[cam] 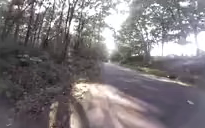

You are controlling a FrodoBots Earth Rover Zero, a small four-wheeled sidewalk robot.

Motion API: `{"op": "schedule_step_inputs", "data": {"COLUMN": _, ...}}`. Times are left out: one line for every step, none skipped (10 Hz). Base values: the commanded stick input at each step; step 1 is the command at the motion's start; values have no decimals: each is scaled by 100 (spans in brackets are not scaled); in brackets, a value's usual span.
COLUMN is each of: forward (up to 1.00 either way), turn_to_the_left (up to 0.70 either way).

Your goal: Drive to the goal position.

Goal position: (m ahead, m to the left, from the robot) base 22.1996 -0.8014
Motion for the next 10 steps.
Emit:
{"op": "schedule_step_inputs", "data": {"forward": 70, "turn_to_the_left": -1}}
{"op": "schedule_step_inputs", "data": {"forward": 70, "turn_to_the_left": -1}}
{"op": "schedule_step_inputs", "data": {"forward": 70, "turn_to_the_left": -1}}
{"op": "schedule_step_inputs", "data": {"forward": 70, "turn_to_the_left": -1}}
{"op": "schedule_step_inputs", "data": {"forward": 70, "turn_to_the_left": -1}}
{"op": "schedule_step_inputs", "data": {"forward": 70, "turn_to_the_left": -1}}
{"op": "schedule_step_inputs", "data": {"forward": 70, "turn_to_the_left": -1}}
{"op": "schedule_step_inputs", "data": {"forward": 70, "turn_to_the_left": -1}}
{"op": "schedule_step_inputs", "data": {"forward": 70, "turn_to_the_left": -1}}
{"op": "schedule_step_inputs", "data": {"forward": 70, "turn_to_the_left": -1}}
